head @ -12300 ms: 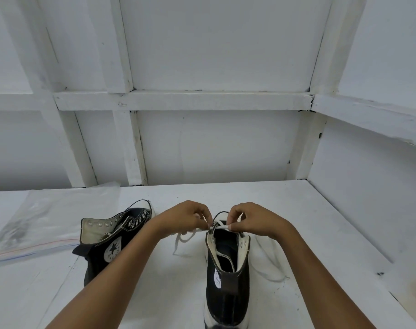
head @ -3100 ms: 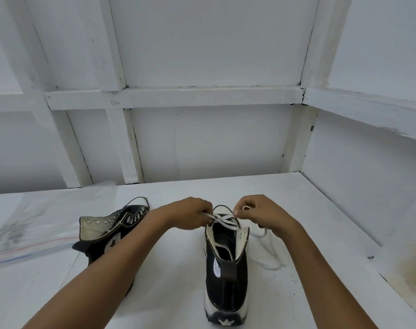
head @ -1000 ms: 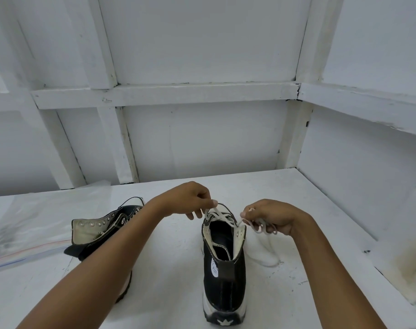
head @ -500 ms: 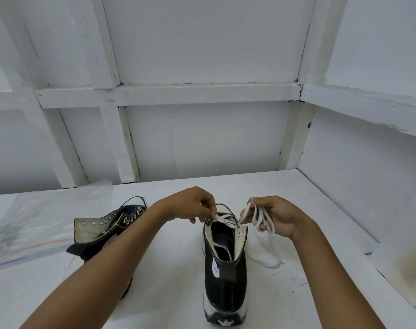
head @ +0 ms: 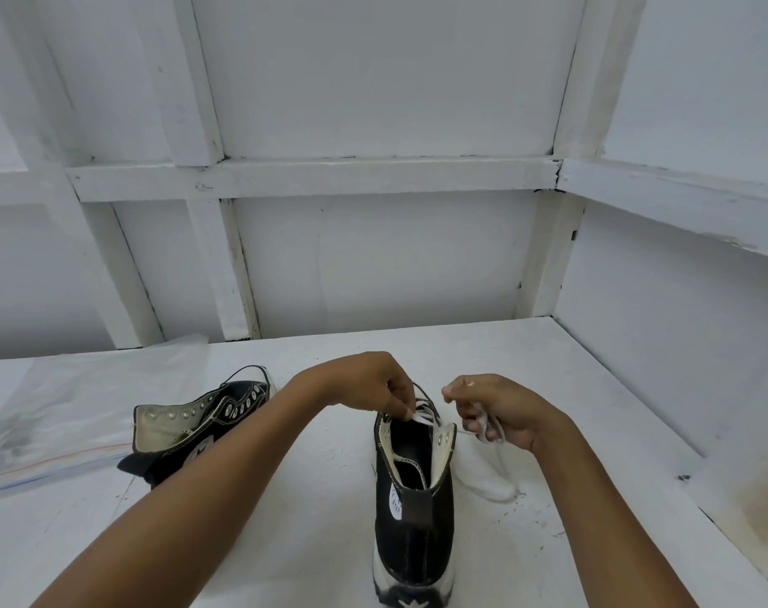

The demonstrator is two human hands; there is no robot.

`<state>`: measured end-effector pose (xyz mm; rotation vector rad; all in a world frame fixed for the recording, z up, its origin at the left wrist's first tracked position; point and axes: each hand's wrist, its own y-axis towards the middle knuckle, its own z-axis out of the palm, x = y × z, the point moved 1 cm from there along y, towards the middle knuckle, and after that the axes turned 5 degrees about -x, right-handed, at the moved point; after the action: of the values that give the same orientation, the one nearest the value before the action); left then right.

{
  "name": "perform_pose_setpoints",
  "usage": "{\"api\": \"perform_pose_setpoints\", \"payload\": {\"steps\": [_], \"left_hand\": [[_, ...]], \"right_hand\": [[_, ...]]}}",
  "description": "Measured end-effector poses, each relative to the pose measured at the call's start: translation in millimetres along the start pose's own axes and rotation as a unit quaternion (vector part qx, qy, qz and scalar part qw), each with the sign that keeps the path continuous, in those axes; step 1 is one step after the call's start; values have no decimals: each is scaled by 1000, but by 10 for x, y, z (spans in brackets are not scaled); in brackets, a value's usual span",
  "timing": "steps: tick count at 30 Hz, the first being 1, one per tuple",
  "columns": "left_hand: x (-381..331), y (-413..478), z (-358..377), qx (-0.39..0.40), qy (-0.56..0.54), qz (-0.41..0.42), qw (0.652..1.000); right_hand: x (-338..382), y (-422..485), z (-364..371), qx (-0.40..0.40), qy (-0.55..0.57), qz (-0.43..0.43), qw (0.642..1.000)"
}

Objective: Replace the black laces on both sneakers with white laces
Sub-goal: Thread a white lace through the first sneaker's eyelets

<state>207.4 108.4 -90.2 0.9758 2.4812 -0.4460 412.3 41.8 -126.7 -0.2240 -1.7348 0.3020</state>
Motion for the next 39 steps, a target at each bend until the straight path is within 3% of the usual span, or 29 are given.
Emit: {"api": "perform_pose_setpoints", "payload": {"steps": [4, 9, 14, 21, 29, 36, 39], "left_hand": [[-95, 40, 19, 6, 34, 24, 999], [-154, 71, 69, -40, 71, 54, 995], [-156, 64, 90, -41, 65, 57, 995], [-132, 49, 76, -12, -40, 23, 999], [-147, 69, 119, -5, -54, 9, 999], [-122, 67, 109, -13, -96, -1, 995], [-110, 65, 109, -14, -109, -7, 994]], "right_hand": [[84, -93, 27, 16, -166, -6, 986], [166, -141, 35, 28, -232, -20, 972], [137, -118, 43, 41, -233, -34, 971], [77, -118, 73, 43, -209, -48, 976], [137, -167, 111, -18, -210, -108, 972], [117, -201, 69, 9, -227, -91, 969], [76, -164, 51, -24, -193, -124, 973]]}}
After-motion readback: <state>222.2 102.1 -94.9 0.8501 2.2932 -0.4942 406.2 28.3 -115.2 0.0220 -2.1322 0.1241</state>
